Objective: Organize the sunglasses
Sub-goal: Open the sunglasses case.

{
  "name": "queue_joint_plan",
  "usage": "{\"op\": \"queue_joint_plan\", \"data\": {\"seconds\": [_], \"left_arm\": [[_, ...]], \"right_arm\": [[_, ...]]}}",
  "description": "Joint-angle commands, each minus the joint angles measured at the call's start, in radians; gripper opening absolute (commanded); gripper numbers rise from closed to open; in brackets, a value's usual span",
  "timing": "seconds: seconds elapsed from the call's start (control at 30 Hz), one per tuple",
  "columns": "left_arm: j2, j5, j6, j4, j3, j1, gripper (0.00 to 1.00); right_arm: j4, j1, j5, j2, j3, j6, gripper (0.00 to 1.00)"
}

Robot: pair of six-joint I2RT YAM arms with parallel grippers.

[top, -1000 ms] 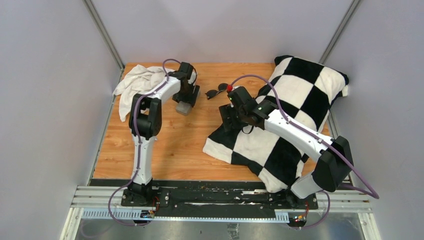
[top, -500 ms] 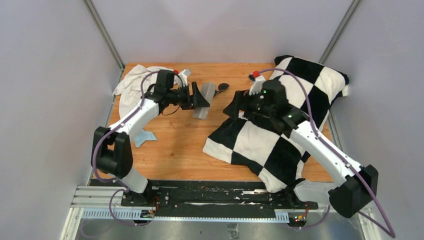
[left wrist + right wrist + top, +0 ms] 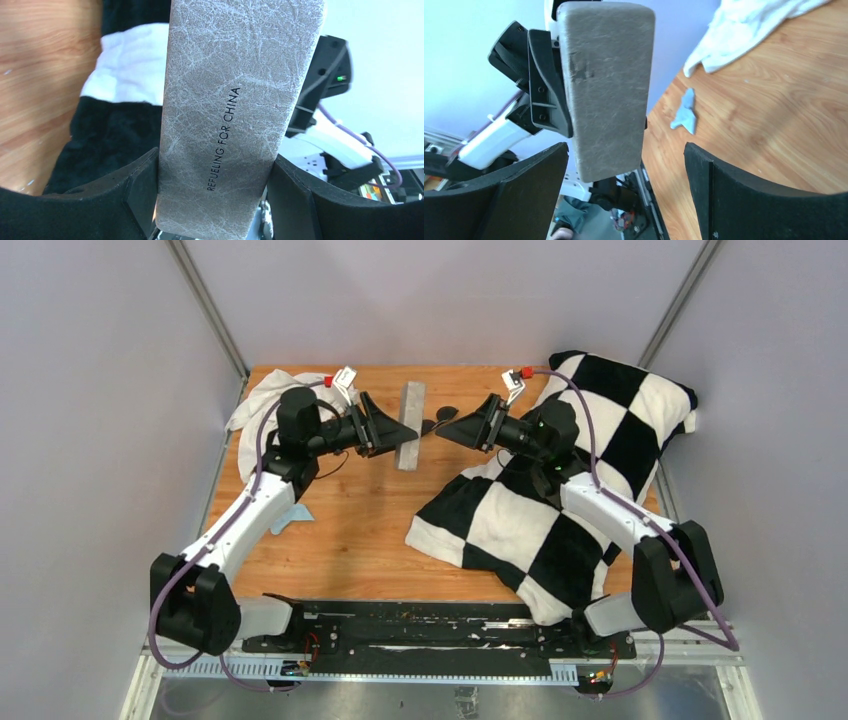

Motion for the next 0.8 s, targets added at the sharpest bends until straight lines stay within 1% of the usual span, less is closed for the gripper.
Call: {"op": "queue_joint_plan", "data": {"seconds": [0.0, 0.07, 0.17, 0.43, 0.47, 0.53, 0.6, 0.77], "left_arm": [[-0.040, 0.045, -0.090, 0.062, -0.002, 0.000, 0.09], [-0.054, 0.047, -0.110, 0.061, 0.000, -0.002, 0.08], [-0.082, 0.040, -0.115, 0.062, 0.003, -0.003, 0.09], [-0.093, 0.065, -0.112, 0.062, 0.031, -0.005, 0.09], [-0.090, 0.067, -0.117, 0.062, 0.033, -0.005, 0.09], [-0.090, 0.066, -0.124, 0.061, 0.035, -0.005, 0.03], [-0.096, 0.064, -0.126, 0.062, 0.035, -0.006, 0.00], [-0.107, 0.068, -0.135, 0.065, 0.047, -0.006, 0.00]], "right_arm": [[0.425, -0.011, -0.073, 0.058, -0.031, 0.244, 0.92], [0.538, -0.012, -0.074, 0.104, -0.028, 0.317, 0.92], [0.614, -0.007, -0.067, 0.145, -0.001, 0.377, 0.92], [0.582, 0.041, -0.072, 0.198, 0.089, 0.341, 0.93], [0.576, 0.048, -0.075, 0.208, 0.105, 0.338, 0.93], [0.556, 0.059, -0.082, 0.234, 0.137, 0.336, 0.94], [0.553, 0.070, -0.092, 0.261, 0.167, 0.340, 0.96], [0.562, 0.091, -0.090, 0.309, 0.203, 0.336, 0.96]]}}
